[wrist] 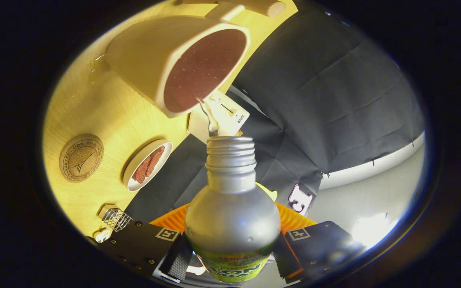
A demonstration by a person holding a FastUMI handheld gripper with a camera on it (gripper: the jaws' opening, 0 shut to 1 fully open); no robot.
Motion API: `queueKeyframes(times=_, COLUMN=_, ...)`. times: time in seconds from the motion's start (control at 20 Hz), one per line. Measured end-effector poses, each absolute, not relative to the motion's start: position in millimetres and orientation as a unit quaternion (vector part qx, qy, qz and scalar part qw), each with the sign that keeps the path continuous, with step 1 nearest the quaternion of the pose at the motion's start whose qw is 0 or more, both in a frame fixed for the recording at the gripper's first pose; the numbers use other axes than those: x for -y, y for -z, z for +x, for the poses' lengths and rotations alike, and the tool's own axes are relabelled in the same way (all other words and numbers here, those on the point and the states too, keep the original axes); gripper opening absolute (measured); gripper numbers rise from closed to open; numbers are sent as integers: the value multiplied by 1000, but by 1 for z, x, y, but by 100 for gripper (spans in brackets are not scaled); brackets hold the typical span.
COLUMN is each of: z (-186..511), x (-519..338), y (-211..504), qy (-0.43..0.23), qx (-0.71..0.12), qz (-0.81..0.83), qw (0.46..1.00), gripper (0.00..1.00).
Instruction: Take the bottle from table, then pour the juice into the cup, finally place the bottle on the coaster
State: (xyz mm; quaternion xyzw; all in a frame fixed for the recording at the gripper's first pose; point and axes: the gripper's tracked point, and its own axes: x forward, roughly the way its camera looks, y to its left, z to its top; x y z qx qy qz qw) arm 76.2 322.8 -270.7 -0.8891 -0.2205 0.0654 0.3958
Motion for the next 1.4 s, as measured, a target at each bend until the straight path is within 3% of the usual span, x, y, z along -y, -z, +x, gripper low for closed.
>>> queueKeyframes(times=1.4, z=79, x=-341, y=289, qy=-98, qx=200, qz=-926, qw=304, gripper=82)
